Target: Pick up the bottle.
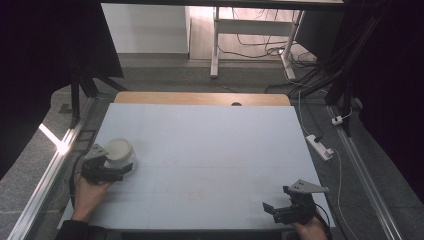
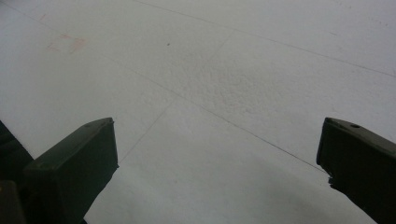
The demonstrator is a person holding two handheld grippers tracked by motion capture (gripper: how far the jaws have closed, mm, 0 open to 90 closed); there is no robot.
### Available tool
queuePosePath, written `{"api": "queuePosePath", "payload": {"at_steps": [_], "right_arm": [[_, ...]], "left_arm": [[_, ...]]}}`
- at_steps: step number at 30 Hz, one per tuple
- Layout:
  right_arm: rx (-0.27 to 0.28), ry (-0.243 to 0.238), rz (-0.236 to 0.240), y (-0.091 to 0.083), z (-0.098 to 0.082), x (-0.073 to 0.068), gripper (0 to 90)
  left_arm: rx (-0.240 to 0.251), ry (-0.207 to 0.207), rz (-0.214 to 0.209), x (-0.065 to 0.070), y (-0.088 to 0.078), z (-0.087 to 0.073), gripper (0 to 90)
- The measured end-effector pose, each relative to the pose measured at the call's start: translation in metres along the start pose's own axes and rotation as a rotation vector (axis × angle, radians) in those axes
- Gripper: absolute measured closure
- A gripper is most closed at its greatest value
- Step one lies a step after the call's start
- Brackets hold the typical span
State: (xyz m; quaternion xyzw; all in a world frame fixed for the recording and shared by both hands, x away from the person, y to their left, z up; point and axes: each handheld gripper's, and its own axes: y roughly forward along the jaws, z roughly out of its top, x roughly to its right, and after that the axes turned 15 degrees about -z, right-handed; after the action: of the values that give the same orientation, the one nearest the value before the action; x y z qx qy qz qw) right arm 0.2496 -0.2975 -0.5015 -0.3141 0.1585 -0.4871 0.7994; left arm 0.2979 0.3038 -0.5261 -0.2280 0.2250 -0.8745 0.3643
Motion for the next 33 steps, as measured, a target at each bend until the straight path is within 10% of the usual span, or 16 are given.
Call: {"api": "queuePosePath", "payload": {"at_steps": [33], "right_arm": [[-0.002, 0.001, 0.008, 0.000, 0.000, 0.000, 0.0]], "left_arm": [[-0.047, -0.025, 0.042, 0.005, 0.007, 0.014, 7.3]]}}
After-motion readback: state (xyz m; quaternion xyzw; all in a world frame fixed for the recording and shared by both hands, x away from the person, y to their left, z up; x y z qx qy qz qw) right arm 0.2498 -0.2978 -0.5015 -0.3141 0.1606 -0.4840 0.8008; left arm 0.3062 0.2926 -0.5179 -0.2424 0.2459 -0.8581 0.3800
